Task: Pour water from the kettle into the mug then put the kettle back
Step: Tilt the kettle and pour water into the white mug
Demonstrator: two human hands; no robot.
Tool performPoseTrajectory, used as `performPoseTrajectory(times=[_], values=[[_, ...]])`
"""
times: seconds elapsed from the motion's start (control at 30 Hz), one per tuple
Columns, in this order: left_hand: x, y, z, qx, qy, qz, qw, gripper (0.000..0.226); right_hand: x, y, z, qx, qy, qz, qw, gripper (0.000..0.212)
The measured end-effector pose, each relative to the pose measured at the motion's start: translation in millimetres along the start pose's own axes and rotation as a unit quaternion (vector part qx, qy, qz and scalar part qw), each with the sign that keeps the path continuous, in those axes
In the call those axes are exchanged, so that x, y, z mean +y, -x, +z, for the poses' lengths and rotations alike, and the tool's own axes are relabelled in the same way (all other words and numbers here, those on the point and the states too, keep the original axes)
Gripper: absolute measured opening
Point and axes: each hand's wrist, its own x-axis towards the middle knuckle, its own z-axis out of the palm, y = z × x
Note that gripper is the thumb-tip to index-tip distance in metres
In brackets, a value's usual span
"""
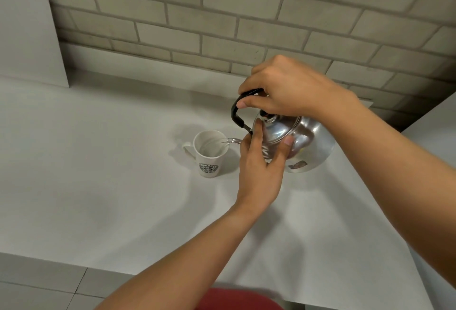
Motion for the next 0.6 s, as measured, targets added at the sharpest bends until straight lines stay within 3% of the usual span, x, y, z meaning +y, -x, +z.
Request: performPoseTrajectory(times=[0.6], values=[[10.7, 0.8, 0.1, 0.014, 0.036, -0.012, 0.999, 0.067, -5.9, -12.3, -9.3, -0.030, 0.036, -0.019, 0.999, 0.035]])
